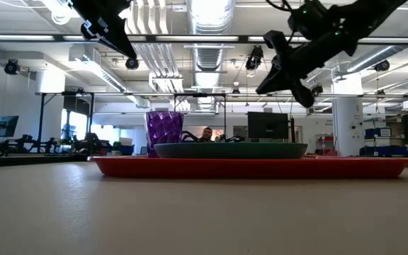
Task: Pick and place plate/cup/fork/spoon on tray
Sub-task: Adjust the red tray
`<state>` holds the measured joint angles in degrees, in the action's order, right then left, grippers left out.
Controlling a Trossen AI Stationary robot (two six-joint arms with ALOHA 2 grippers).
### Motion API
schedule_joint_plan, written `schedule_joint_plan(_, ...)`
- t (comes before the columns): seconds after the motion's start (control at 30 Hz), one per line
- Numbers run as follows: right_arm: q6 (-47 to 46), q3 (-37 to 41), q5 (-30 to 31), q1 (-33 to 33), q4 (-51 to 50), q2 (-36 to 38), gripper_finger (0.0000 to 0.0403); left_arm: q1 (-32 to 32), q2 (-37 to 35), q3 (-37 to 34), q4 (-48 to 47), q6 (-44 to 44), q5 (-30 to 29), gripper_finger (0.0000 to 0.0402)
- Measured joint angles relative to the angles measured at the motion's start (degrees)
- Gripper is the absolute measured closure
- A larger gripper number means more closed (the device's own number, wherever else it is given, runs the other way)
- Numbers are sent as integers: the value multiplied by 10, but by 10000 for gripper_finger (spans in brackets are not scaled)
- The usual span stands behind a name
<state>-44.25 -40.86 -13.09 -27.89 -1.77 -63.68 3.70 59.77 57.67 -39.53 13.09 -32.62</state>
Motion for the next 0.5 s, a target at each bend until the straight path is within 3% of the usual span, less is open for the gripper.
schedule_joint_plan(0.37, 122, -159, -69, -72, -127, -172, 395, 5, -4, 0, 0, 0, 2, 402)
schedule_joint_plan(0.5, 156, -203, -124, -88, -130, -247, 395, 17, -8, 0, 0, 0, 13, 402)
